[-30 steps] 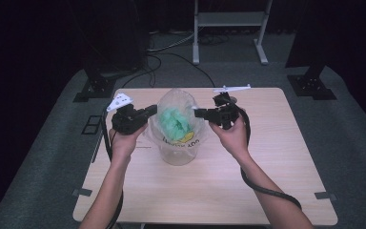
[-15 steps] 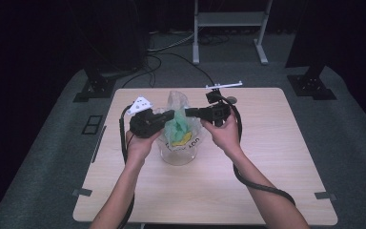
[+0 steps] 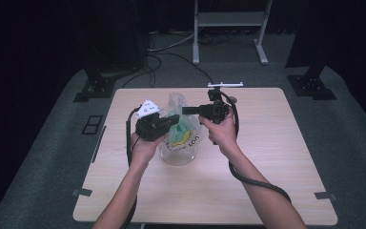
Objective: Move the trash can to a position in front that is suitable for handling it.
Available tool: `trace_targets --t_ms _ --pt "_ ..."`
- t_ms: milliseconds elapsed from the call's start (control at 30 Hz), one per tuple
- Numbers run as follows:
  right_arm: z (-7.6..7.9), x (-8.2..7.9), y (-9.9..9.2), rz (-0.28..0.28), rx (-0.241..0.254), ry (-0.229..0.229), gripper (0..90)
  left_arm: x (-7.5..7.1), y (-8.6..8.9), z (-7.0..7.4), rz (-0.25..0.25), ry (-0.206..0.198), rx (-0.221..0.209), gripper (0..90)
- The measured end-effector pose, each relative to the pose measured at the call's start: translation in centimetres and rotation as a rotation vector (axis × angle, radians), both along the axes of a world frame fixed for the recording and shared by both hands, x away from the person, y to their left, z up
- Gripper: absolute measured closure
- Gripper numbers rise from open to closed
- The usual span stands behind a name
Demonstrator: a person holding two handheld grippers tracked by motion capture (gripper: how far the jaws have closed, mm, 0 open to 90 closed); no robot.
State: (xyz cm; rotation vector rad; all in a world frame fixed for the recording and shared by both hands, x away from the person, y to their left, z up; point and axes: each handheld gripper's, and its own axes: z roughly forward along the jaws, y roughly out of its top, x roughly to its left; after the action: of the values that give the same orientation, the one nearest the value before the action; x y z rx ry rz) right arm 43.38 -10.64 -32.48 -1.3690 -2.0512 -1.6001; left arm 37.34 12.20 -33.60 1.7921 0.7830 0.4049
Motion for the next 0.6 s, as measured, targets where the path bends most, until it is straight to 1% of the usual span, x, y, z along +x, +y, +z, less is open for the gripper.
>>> trace_targets --t_ms 33,67,133,267,400,433,467,500,533,567,600 --pt "0.0 0.0 0.0 0.0 0.0 0.0 82.2 0.0 0.0 0.0 0.0 0.0 0.0 89.9" --pt "-0.1 0.1 0.1 0.001 0.029 0.015 78.2 0.0 0.0 0.0 -0.002 0.0 0.0 89.9" --pt "-0.1 0.2 0.1 0.002 0.038 0.021 76.8 0.0 -0.1 0.0 -0.004 -0.001 0.001 89.9" --pt "-0.1 0.3 0.6 0.015 0.04 0.029 68.9 0.0 -0.1 -0.1 -0.007 0.0 0.006 89.9" --pt "-0.1 0.4 1.0 0.012 0.038 0.029 65.4 -0.1 -0.2 -0.1 -0.011 -0.001 0.009 89.9" --pt "0.0 0.4 1.1 0.008 0.023 0.021 65.4 -0.1 -0.3 -0.1 -0.013 -0.001 0.011 89.9" --pt "0.1 0.4 1.5 0.0 -0.012 0.013 65.5 -0.1 -0.3 -0.1 -0.013 -0.001 0.013 89.9" --pt "0.1 0.4 1.5 0.0 -0.012 0.013 65.5 -0.2 -0.4 -0.1 -0.013 -0.001 0.016 89.9" --pt "0.2 0.4 1.7 -0.005 -0.029 0.008 65.9 -0.2 -0.4 -0.1 -0.013 -0.002 0.018 89.9" --pt "0.3 0.3 1.9 -0.01 -0.046 0.003 66.8 -0.2 -0.4 -0.1 -0.014 -0.002 0.021 89.9" --pt "0.4 0.3 2.2 -0.021 -0.067 -0.004 70.5 -0.2 -0.4 -0.1 -0.015 -0.002 0.02 89.9"
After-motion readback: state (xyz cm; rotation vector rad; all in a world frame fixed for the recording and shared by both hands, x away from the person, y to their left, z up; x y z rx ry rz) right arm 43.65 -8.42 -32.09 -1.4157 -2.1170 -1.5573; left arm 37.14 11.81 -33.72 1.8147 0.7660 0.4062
